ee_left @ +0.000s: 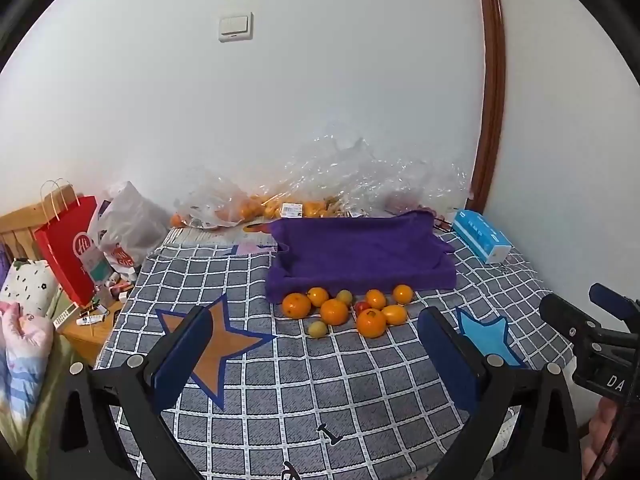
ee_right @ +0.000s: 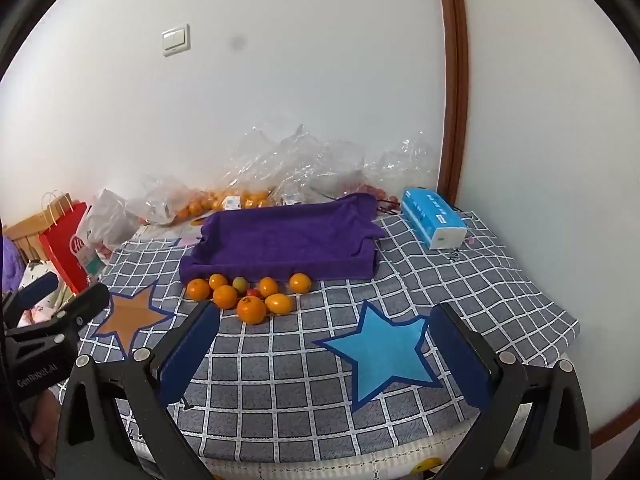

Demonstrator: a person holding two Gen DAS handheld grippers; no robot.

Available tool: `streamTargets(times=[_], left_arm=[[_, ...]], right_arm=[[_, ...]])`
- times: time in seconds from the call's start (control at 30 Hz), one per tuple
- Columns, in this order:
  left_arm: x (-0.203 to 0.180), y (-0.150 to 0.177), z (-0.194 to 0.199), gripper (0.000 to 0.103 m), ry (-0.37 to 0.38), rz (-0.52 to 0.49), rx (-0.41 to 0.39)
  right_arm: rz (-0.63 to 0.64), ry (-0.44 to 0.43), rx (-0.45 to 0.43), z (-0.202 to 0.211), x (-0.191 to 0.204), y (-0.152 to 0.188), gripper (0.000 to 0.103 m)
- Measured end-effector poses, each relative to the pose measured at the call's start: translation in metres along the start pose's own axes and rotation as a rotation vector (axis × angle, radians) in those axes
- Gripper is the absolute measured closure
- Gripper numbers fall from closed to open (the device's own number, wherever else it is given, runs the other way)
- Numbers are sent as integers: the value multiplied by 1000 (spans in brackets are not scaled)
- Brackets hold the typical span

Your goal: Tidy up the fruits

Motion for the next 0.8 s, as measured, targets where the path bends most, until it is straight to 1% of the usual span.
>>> streamTargets(times=[0.17, 0.23, 0.3, 0.37, 0.67, 0.8], left_arm=[[1, -3, -5, 0, -1, 15, 9], [1, -5, -7, 0, 4, 18, 9], [4, 6, 1, 0, 0, 12, -1], [4, 6, 1, 0, 0, 8, -3], [2, 10, 0, 0, 1, 21, 1], [1, 11, -1, 0, 0, 17, 6]], right_arm=[[-12, -15, -6, 1, 2, 0, 0], [-8, -37, -2, 2, 4, 0, 0], [-10, -31, -14, 4, 6, -2, 0], [-18, -18, -25, 7, 5, -4, 0], [-18, -27, -16, 5, 7, -1, 0], [-15, -12, -26, 8, 8, -3, 0]])
Point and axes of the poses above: each gripper's, at about its wrist camera, not at the fingertips, and z roughly against the way its jaws point, x to its left, y to its underside, the point moved 10 cm from there along -z, roughly the way its jaws point, and after that the axes turned 1 degree about -z, right-handed, at the moved point
